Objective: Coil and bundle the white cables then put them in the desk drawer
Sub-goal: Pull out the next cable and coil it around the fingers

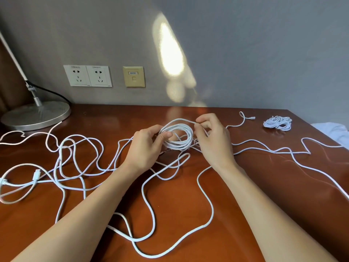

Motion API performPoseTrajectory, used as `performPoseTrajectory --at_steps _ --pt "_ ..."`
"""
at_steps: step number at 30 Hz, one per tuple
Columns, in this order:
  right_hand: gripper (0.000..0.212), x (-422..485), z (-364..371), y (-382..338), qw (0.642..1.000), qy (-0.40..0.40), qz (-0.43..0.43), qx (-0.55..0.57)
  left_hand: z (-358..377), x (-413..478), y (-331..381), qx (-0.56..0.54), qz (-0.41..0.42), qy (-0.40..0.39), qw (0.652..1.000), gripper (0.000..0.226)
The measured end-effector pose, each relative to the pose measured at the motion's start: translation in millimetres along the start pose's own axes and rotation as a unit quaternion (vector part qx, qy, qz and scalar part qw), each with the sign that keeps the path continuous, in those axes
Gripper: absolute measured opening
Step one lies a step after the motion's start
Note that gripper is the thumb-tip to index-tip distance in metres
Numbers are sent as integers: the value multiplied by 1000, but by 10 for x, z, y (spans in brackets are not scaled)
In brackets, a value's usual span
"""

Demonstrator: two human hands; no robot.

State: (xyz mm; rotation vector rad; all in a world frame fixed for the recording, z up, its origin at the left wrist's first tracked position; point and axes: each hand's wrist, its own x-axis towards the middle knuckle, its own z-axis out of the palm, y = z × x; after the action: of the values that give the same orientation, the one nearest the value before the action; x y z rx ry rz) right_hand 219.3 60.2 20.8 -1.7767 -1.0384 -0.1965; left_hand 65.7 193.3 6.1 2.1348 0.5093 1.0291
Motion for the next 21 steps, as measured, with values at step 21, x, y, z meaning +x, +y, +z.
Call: performPoseTrajectory --at_steps 21 --pt "26 -74 120 -80 972 -224 -57 -47 -97 69 -78 -125 -103 163 973 39"
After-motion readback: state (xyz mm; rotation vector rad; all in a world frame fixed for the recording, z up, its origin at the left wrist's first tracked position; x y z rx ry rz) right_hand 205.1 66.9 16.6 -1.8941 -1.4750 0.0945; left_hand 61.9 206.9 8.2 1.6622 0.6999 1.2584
